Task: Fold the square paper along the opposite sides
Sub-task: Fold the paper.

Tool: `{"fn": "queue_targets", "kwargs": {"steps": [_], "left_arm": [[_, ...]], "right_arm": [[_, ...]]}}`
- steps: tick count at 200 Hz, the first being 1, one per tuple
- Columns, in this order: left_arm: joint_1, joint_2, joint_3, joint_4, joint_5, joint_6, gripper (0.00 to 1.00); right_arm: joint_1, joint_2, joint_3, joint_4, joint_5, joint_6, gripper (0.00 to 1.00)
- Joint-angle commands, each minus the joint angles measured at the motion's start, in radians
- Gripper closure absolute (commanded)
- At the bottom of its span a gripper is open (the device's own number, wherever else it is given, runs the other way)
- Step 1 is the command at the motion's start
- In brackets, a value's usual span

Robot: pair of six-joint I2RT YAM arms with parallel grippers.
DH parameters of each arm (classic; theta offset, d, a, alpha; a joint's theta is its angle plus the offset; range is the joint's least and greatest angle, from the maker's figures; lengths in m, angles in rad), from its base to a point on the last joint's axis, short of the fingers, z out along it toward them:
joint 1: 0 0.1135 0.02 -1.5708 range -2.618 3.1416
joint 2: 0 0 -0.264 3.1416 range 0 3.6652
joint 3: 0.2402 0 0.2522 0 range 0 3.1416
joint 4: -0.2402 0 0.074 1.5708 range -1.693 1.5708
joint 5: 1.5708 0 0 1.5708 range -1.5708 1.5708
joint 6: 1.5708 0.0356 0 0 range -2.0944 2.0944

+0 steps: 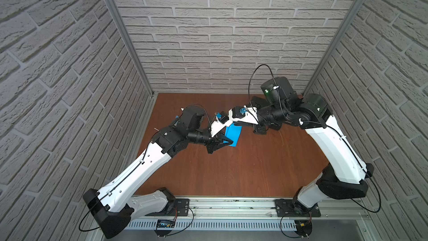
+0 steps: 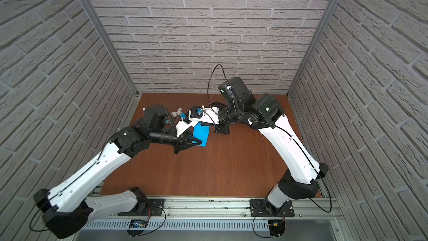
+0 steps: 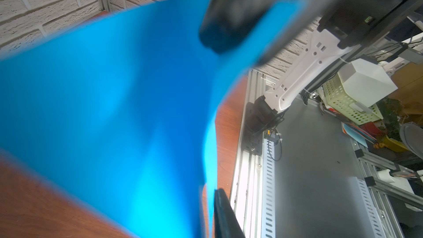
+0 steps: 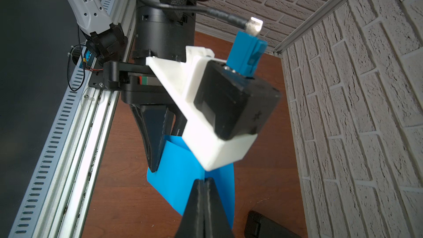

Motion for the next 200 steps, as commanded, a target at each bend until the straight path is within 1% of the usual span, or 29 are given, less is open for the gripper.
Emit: {"fn": "queue_targets", "kwargs": {"steps": [1,93,200], "left_arm": [[-0.001,-0.017,-0.015,0.042,0.011,0.009,0.82],[0.002,-0.022,-0.017,0.042,0.005,0.013,0.82],[0.005,-0.024,-0.019,0.042,-0.002,0.014,0.82]], "right_arm": [[0.011,-0.026,-0.009,0.038,-0.013,0.017,0.97],[0.012,-0.013,-0.015,0.039,-0.039,0.018,0.97],[0.012,-0.018,-0.030,0.046,-0.036,0.019,0.97]]}}
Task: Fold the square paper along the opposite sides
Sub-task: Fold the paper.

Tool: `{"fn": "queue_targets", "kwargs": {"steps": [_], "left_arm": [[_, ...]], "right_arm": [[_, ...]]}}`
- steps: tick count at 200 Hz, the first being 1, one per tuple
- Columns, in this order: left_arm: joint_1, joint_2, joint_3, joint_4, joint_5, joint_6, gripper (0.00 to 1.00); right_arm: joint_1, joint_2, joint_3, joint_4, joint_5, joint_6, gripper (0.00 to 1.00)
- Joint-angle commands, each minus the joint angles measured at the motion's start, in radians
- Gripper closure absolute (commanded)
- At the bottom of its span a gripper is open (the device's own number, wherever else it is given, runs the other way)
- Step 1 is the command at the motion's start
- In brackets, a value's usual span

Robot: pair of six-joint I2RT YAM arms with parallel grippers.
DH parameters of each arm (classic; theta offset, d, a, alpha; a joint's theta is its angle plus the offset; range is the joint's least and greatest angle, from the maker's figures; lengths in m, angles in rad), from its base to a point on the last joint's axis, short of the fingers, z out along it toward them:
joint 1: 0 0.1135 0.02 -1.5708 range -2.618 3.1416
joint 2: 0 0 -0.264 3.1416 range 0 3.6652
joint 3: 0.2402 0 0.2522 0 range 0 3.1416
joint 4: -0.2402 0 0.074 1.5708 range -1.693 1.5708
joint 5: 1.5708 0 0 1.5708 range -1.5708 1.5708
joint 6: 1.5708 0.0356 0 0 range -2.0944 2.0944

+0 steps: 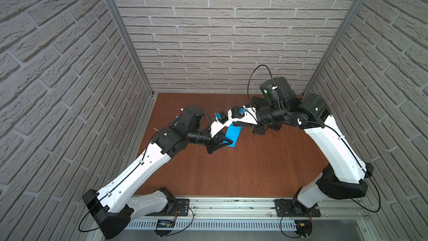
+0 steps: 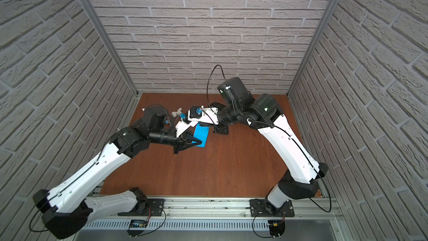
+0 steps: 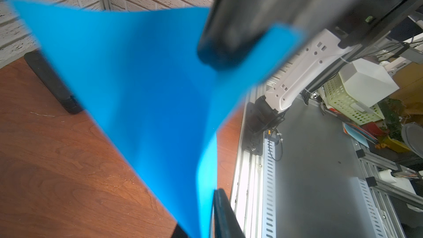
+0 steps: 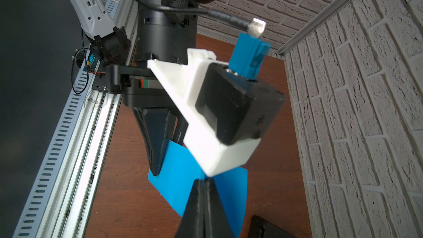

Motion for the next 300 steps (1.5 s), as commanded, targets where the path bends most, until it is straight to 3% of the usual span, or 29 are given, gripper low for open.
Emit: {"fn": "queue_targets", "kwargs": {"steps": [1,300], "left_arm": [[0.004,-0.018,-0.015,0.042,0.003,0.013,0.82],[0.006,-0.016,-0.019,0.043,0.000,0.017,0.82]], "right_arm": [[0.012,-0.018,-0.013,0.036,-0.017,0.012,0.97],[0.012,-0.038,-0.033,0.050,-0.004,0.008,0.97]]}}
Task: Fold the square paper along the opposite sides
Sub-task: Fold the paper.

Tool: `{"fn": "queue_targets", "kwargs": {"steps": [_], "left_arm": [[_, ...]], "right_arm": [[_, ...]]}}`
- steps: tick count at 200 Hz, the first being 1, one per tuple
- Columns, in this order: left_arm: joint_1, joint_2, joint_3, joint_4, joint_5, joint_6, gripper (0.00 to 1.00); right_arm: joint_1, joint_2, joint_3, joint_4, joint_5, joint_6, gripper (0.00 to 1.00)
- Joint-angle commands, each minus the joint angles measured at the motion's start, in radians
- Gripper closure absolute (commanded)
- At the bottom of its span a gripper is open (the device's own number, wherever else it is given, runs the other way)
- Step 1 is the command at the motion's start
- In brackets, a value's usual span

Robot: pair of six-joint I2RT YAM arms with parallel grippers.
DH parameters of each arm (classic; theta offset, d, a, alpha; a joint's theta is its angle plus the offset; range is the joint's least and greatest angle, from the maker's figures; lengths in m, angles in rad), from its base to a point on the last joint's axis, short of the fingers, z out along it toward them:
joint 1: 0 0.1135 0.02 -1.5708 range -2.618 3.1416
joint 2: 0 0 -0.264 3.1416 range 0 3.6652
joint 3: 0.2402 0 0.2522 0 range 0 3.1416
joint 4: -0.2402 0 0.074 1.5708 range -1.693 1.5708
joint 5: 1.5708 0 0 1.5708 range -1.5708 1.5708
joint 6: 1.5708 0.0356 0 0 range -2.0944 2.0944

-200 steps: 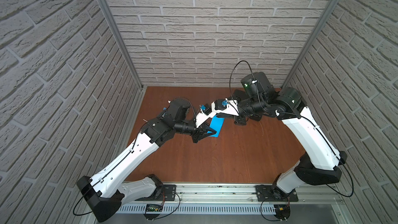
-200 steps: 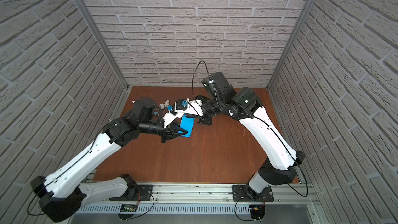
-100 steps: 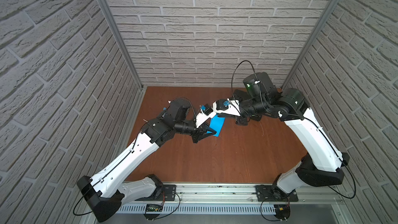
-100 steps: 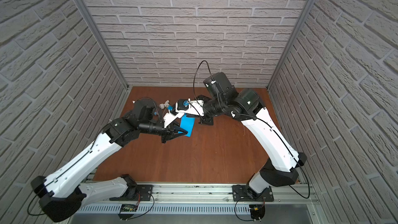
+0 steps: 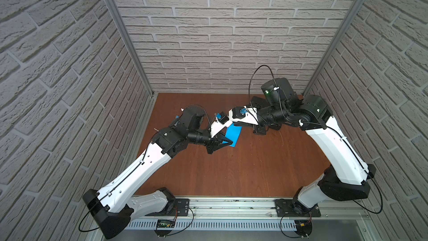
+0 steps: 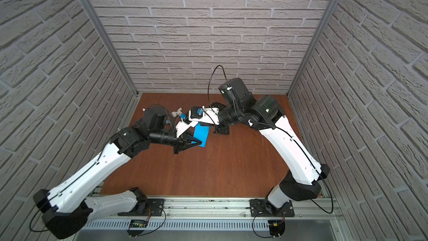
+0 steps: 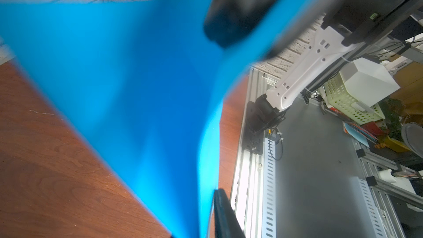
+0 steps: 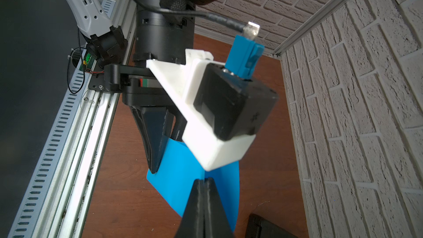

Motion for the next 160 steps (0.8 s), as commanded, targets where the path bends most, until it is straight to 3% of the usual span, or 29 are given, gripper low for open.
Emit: {"fn": "queue_targets", "kwargs": {"steps": [1,160], "left_arm": [[0.006,-0.016,-0.013,0.043,0.000,0.017,0.82],[0.007,-0.018,-0.014,0.040,-0.001,0.020,0.82]], "right_arm": [[0.012,-0.017,-0.009,0.029,-0.015,0.008,0.97],[0.012,-0.006,-0.010,0.027,-0.019,0.007,0.97]]}}
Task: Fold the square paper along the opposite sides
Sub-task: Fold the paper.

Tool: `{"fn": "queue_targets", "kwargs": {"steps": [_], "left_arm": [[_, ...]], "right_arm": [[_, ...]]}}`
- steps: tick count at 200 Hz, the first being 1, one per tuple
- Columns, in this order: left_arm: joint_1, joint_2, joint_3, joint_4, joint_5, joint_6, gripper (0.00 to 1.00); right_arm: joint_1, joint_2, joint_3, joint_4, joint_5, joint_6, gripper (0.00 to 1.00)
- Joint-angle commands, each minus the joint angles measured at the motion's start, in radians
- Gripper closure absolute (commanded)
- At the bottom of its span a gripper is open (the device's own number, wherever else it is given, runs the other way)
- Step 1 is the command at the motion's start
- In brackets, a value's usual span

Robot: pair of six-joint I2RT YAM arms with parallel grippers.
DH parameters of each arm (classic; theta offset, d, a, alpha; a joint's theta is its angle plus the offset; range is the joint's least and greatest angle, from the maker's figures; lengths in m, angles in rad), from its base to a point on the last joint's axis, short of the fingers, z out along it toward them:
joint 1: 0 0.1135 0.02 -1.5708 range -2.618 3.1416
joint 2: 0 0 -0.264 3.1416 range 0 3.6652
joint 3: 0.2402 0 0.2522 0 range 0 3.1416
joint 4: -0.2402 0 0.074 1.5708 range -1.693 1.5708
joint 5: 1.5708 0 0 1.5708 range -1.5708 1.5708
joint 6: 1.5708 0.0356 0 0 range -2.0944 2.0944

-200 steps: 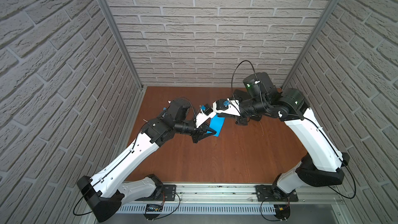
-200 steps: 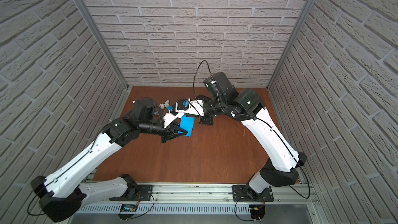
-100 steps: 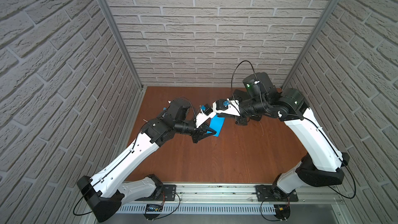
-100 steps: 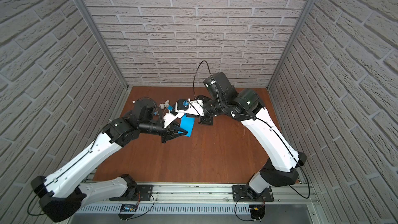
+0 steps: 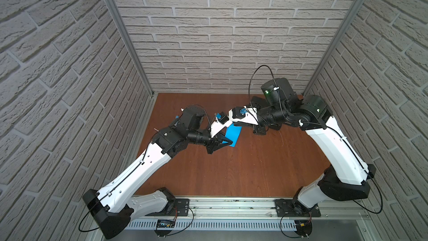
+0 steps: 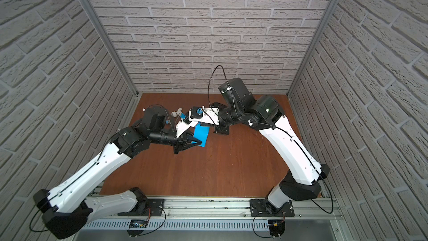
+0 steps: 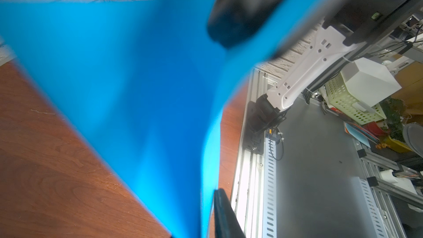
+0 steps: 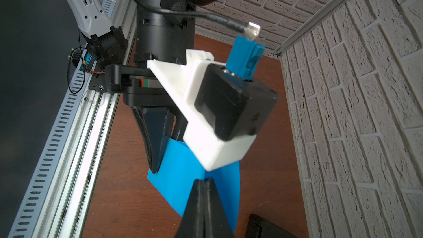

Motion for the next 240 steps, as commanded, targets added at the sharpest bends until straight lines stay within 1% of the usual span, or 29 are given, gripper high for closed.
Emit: {"fn": "queue_targets", "kwargs": {"steps": [1,240], "left_arm": [[0.005,-0.018,-0.014,0.041,0.002,0.020,0.82],[0.006,-0.018,-0.017,0.039,0.000,0.027,0.82]], "right_arm": [[0.012,-0.006,-0.010,0.026,-0.019,0.007,0.97],[0.012,0.008,-0.013,0.029,-0.028,0.007,0.97]]}}
